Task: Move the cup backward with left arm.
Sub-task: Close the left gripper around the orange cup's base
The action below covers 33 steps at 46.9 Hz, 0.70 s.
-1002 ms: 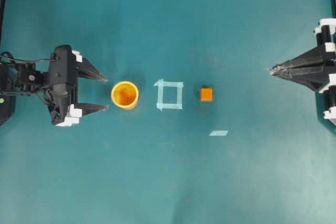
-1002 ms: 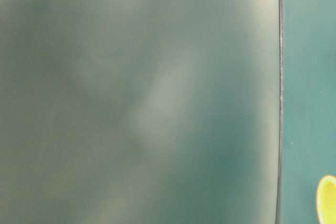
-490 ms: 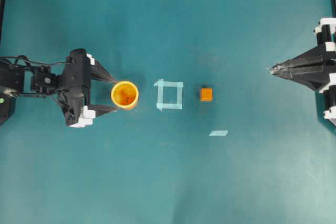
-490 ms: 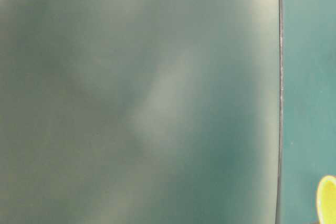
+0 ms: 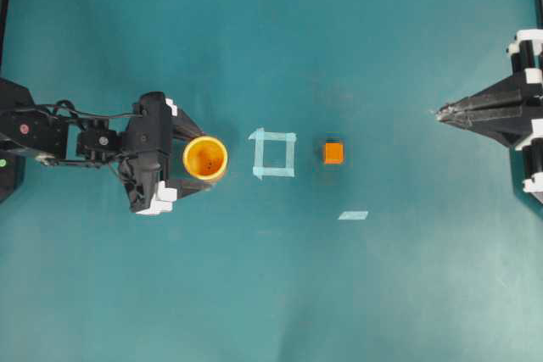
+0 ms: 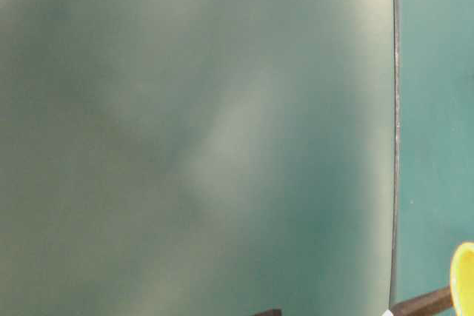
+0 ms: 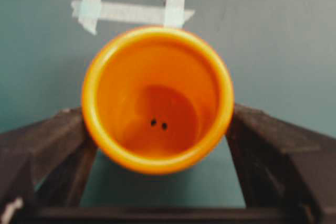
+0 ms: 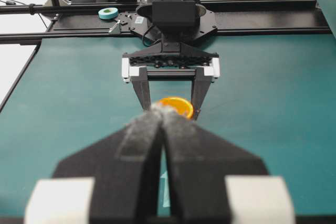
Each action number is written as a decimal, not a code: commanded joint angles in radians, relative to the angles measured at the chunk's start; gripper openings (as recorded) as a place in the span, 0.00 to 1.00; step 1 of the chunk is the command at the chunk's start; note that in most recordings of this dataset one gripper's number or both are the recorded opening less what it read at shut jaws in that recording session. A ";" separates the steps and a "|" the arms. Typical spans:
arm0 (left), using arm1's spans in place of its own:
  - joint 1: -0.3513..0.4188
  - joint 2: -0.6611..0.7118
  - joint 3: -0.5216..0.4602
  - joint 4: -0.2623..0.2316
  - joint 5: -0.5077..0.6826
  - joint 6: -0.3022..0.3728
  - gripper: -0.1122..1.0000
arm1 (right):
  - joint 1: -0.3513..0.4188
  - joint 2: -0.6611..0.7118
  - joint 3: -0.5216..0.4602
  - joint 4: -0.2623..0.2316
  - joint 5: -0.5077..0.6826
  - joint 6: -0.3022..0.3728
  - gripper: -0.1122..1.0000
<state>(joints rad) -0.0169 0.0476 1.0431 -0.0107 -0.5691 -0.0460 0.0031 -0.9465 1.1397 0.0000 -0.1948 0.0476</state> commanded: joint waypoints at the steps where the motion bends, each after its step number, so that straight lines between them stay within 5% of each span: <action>1: -0.002 -0.006 -0.020 -0.002 -0.011 0.002 0.84 | 0.000 0.005 -0.037 0.003 -0.005 0.003 0.10; 12: -0.002 -0.006 -0.020 -0.003 -0.014 0.002 0.81 | 0.000 0.006 -0.037 0.003 -0.005 0.003 0.10; 21: -0.002 -0.008 -0.020 0.002 -0.044 0.000 0.68 | 0.002 0.005 -0.037 0.003 -0.005 0.003 0.10; 33: -0.002 -0.006 -0.026 0.000 -0.069 0.002 0.68 | 0.000 0.006 -0.037 0.003 -0.003 0.003 0.10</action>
<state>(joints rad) -0.0169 0.0522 1.0324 -0.0107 -0.6259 -0.0460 0.0031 -0.9465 1.1351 0.0015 -0.1948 0.0491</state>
